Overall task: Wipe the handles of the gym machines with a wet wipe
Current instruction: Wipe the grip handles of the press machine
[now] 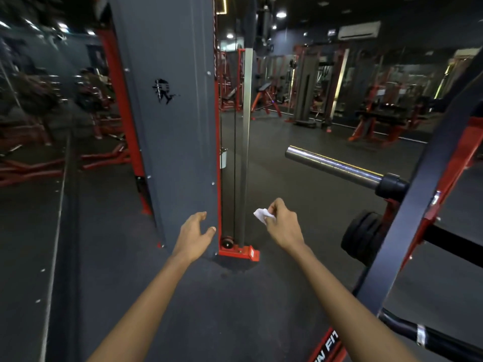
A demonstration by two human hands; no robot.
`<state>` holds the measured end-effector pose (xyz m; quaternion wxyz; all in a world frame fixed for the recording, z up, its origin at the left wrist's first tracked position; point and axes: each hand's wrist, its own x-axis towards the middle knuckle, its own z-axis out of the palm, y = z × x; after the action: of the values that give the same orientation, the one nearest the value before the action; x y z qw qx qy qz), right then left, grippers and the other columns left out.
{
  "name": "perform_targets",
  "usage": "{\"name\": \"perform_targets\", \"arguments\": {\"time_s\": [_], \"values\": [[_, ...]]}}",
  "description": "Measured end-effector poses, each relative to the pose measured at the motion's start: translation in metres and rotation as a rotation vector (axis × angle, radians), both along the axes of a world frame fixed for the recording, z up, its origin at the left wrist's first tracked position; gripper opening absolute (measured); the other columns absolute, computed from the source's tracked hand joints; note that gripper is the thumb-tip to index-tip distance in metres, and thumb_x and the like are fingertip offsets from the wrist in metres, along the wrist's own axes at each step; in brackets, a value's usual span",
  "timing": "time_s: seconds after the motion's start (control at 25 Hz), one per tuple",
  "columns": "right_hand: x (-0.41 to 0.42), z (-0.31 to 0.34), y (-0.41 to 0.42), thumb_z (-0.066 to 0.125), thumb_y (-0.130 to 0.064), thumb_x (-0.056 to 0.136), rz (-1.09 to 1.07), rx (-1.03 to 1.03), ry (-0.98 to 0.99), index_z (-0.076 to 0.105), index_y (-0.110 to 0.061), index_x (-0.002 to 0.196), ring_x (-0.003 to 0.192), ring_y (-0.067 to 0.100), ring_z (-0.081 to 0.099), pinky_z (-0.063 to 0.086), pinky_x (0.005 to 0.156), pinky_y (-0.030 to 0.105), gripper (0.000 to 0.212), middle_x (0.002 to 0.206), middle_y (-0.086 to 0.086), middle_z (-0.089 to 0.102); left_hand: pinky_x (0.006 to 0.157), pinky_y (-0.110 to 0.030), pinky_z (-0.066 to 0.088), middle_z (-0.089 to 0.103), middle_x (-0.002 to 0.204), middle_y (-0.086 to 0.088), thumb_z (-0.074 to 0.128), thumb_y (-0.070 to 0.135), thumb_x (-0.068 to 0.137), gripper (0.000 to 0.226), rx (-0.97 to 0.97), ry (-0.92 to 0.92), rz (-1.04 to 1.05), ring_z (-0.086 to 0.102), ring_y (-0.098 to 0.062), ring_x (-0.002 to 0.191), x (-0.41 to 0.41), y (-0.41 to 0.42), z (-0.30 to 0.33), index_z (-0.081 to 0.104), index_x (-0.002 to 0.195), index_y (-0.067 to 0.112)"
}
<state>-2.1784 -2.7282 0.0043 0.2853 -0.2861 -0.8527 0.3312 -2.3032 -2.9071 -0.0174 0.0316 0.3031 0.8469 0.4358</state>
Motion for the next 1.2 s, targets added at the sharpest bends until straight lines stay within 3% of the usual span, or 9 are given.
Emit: {"name": "perform_targets", "arguments": {"time_s": [0.2, 0.36, 0.44, 0.48, 0.64, 0.76, 0.96, 1.04, 1.2], "values": [[-0.019, 0.008, 0.007, 0.060, -0.011, 0.084, -0.002, 0.130, 0.050, 0.049, -0.017, 0.075, 0.082, 0.018, 0.051, 0.037, 0.060, 0.027, 0.015, 0.088, 0.000, 0.054, 0.110, -0.029, 0.028, 0.045, 0.144, -0.005, 0.056, 0.020, 0.095, 0.051, 0.006, -0.017, 0.002, 0.038, -0.017, 0.136, -0.012, 0.003, -0.002, 0.040, 0.142, 0.008], [-0.052, 0.004, 0.007, 0.055, -0.015, 0.087, 0.027, 0.014, 0.023, 0.047, -0.015, 0.079, 0.069, 0.024, 0.057, 0.047, 0.058, 0.037, 0.011, 0.075, 0.004, 0.061, 0.111, -0.030, 0.029, 0.045, 0.144, -0.003, 0.056, 0.021, 0.095, 0.050, 0.023, -0.038, 0.008, 0.038, -0.016, 0.135, -0.036, 0.007, -0.003, 0.041, 0.141, 0.010], [-0.072, 0.003, 0.004, 0.050, -0.012, 0.088, 0.034, -0.033, 0.042, 0.047, -0.012, 0.085, 0.072, 0.026, 0.056, 0.043, 0.060, 0.035, 0.004, 0.079, 0.005, 0.061, 0.111, -0.029, 0.029, 0.046, 0.143, -0.003, 0.056, 0.021, 0.095, 0.050, 0.032, -0.044, 0.004, 0.039, -0.015, 0.135, -0.053, 0.009, -0.001, 0.041, 0.141, 0.011], [-0.085, 0.003, 0.003, 0.048, -0.008, 0.087, 0.037, -0.063, 0.064, 0.049, -0.011, 0.090, 0.076, 0.025, 0.055, 0.040, 0.060, 0.032, 0.004, 0.084, 0.004, 0.060, 0.111, -0.029, 0.029, 0.046, 0.143, -0.002, 0.056, 0.021, 0.094, 0.050, 0.035, -0.047, -0.002, 0.039, -0.015, 0.135, -0.064, 0.010, -0.001, 0.041, 0.141, 0.011], [-0.135, 0.001, 0.007, 0.043, 0.005, 0.084, 0.023, -0.110, 0.147, 0.056, -0.012, 0.115, 0.090, 0.016, 0.053, 0.032, 0.064, 0.010, 0.038, 0.103, -0.006, 0.057, 0.108, -0.025, 0.028, 0.046, 0.142, -0.003, 0.057, 0.021, 0.094, 0.049, 0.042, -0.033, -0.056, 0.040, -0.014, 0.134, -0.119, 0.022, 0.002, 0.043, 0.140, 0.011], [-0.179, -0.001, 0.018, 0.040, 0.005, 0.082, -0.028, -0.146, 0.152, 0.063, -0.016, 0.111, 0.092, 0.014, 0.055, 0.037, 0.060, 0.001, 0.043, 0.101, -0.006, 0.062, 0.108, -0.024, 0.029, 0.048, 0.141, -0.003, 0.057, 0.020, 0.094, 0.048, 0.039, -0.008, -0.128, 0.041, -0.015, 0.133, -0.173, 0.039, 0.005, 0.044, 0.139, 0.009], [-0.244, 0.005, 0.047, 0.052, -0.002, 0.084, -0.189, -0.090, 0.112, 0.070, -0.009, 0.100, 0.094, 0.011, 0.056, 0.032, 0.069, 0.008, 0.025, 0.104, 0.003, 0.069, 0.108, -0.026, 0.029, 0.046, 0.142, -0.004, 0.057, 0.021, 0.094, 0.050, 0.024, 0.003, -0.277, 0.040, -0.016, 0.134, -0.254, 0.078, 0.017, 0.042, 0.140, 0.009], [-0.262, 0.007, 0.056, 0.060, -0.008, 0.084, -0.248, -0.054, 0.114, 0.069, -0.012, 0.099, 0.099, 0.015, 0.060, 0.037, 0.074, 0.015, 0.019, 0.102, 0.001, 0.069, 0.106, -0.022, 0.028, 0.047, 0.142, -0.006, 0.057, 0.020, 0.093, 0.050, 0.017, 0.029, -0.326, 0.041, -0.016, 0.133, -0.280, 0.094, 0.023, 0.043, 0.140, 0.008], [-0.286, 0.001, 0.080, 0.058, -0.015, 0.084, -0.366, 0.077, -0.062, 0.054, -0.020, 0.120, 0.096, 0.029, 0.060, 0.044, 0.069, 0.030, 0.037, 0.102, 0.005, 0.064, 0.103, -0.017, 0.027, 0.049, 0.140, -0.007, 0.058, 0.019, 0.093, 0.048, 0.033, 0.009, -0.399, 0.044, -0.017, 0.131, -0.314, 0.135, 0.021, 0.045, 0.138, 0.007]]}}
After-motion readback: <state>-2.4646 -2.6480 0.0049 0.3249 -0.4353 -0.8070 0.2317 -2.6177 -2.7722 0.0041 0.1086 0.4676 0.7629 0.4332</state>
